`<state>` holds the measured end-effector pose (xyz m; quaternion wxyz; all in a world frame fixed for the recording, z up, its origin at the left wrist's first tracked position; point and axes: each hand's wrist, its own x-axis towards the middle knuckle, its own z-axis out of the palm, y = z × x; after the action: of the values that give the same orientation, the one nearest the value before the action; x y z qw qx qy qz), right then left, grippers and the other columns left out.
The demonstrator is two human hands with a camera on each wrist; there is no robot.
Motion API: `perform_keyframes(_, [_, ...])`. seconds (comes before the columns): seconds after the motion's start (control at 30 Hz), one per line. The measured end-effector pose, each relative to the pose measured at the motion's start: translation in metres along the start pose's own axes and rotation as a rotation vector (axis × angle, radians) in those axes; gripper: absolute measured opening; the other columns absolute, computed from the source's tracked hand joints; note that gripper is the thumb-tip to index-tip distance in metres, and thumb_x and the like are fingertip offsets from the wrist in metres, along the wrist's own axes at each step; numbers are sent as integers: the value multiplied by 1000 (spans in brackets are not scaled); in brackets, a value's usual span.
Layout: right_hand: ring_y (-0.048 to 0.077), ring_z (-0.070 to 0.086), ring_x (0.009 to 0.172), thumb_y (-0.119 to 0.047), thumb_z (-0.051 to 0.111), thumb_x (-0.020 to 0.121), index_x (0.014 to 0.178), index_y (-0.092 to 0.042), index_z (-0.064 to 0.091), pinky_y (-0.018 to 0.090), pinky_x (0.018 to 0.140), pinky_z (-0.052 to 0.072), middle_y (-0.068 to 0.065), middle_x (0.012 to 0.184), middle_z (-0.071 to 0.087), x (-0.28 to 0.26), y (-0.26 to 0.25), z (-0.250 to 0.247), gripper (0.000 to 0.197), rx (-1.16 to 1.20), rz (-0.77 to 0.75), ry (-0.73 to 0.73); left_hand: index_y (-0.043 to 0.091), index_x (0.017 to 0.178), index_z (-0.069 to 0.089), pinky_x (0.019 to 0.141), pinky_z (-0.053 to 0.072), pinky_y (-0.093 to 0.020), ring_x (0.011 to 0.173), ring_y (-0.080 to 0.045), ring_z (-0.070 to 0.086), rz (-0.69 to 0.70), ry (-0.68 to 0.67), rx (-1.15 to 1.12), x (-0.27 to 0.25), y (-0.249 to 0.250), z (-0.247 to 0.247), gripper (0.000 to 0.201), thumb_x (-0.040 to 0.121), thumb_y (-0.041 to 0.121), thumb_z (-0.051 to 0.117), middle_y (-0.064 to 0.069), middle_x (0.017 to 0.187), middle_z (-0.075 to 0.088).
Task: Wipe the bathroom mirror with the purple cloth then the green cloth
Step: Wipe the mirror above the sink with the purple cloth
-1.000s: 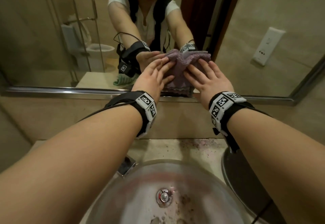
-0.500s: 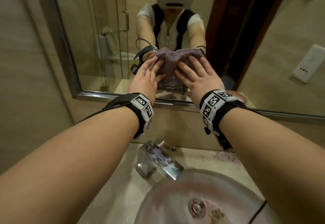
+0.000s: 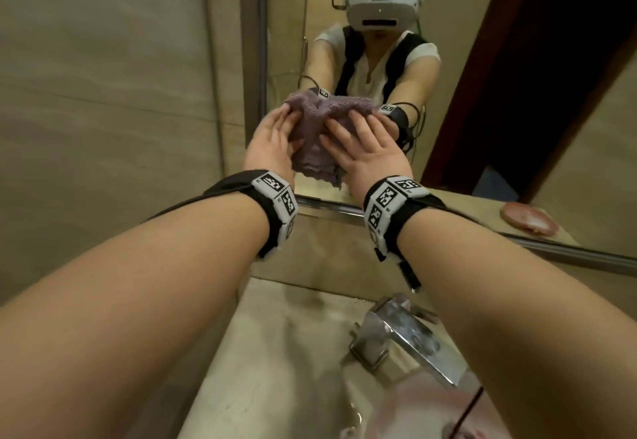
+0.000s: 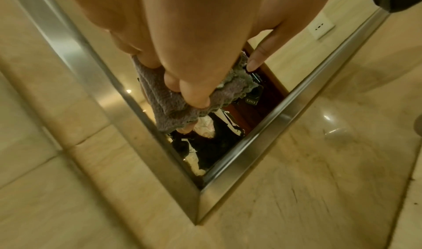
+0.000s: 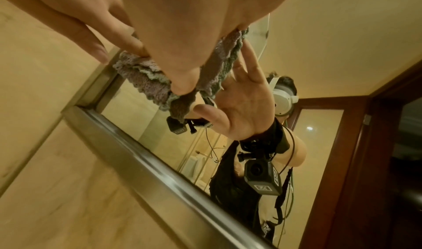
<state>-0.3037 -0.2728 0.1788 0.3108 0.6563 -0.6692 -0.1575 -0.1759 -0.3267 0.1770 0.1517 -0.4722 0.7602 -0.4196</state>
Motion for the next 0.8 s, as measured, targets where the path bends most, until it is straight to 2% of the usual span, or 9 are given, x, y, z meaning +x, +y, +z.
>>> perform_keyframes(0.13, [32, -17, 142, -40, 33, 97, 149, -25, -10, 42, 114, -12, -1, 155, -20, 19, -13, -16, 70, 5, -21, 0, 21, 150, -4, 112, -15, -45, 142, -31, -18, -44, -75, -7, 3, -15, 10, 57, 100, 45, 9, -14, 155, -14])
perform_keyframes(0.27, [32, -19, 141, -43, 35, 95, 149, -24, -11, 42, 113, -13, 0, 155, -22, 29, -21, -26, 73, -7, -28, -14, 16, 150, -4, 113, -12, -43, 142, -30, -17, -46, -53, -43, 5, -22, 17, 57, 101, 41, 9, -13, 155, -14])
perform_keyframes(0.33, [31, -19, 141, -44, 33, 95, 149, -24, -12, 41, 112, -15, 0, 155, -22, 27, -18, -27, 73, -25, -38, -9, 14, 150, -4, 113, -12, -43, 142, -31, -17, -40, -54, -70, 3, -22, 15, 60, 100, 44, 10, -14, 155, -15])
perform_keyframes(0.47, [29, -18, 142, -44, 30, 96, 149, -26, -10, 41, 111, -17, -2, 156, -19, 20, 2, -26, 69, -55, -56, 10, 21, 151, -4, 112, -15, -44, 141, -32, -19, -45, -77, -137, -1, -21, 8, 60, 99, 48, 14, -16, 154, -19])
perform_keyframes(0.8, [27, -21, 142, -38, 30, 97, 147, -30, -15, 42, 110, -19, -3, 154, -24, -36, 74, -9, 68, -67, 92, -117, 28, 150, -3, 112, -15, -41, 141, -31, -21, 88, 59, -165, 2, 0, -71, 61, 99, 50, 21, -14, 153, -21])
